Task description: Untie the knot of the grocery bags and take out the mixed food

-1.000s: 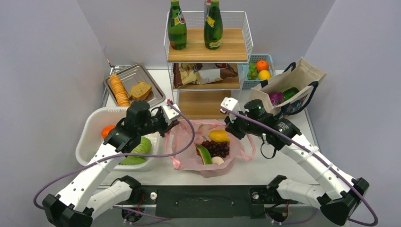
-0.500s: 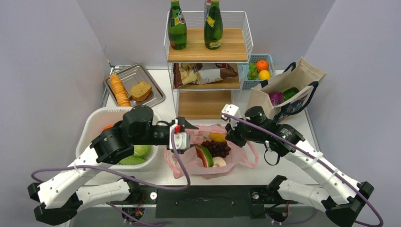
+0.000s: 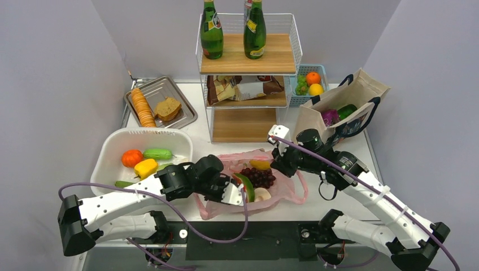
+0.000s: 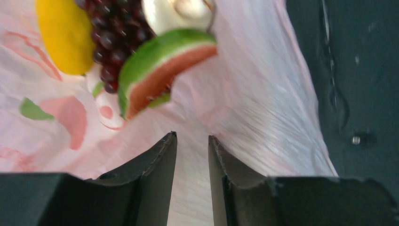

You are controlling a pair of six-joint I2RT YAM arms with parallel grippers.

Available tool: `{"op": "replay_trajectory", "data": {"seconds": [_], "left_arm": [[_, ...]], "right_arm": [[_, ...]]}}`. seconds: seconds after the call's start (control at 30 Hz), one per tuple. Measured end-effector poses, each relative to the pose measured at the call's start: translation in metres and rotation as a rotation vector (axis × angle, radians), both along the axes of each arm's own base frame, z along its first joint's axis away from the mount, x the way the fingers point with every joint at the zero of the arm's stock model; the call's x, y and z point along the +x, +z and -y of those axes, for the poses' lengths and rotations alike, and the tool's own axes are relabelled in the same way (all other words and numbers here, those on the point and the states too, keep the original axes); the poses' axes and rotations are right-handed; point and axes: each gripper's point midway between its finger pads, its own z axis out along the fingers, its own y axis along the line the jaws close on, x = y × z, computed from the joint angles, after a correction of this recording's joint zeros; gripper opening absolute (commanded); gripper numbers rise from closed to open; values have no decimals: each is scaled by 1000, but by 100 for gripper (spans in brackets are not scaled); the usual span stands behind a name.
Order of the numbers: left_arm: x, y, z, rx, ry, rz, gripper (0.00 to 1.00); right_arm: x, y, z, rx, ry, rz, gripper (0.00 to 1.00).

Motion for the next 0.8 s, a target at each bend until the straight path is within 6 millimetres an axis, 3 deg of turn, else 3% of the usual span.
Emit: {"op": "replay_trajectory", "data": {"seconds": [0.1,0.2,0.4,0.5,0.67,0.8], "left_arm": [[-8,-18,-24,65,-31,20,33],[-21,-17,-41,83,-82,36,37],[-33,-7,-46,54,-120,51,40],[-27,5,-37,-16,-54,54,40],[-8,28,-1,-157,63,55,37],[13,30,29,-216,139,66,37]], "right_arm": [[0,1,1,2,-1,4,0],[0,0,1,-2,-6,4,0],[1,-3,2,-13,-3,7,0],[1,-4,2,-17,-1,7,0],[4,-8,2,-32,-8,5,0],[6,-8,3,-38,-18,10,0]]}}
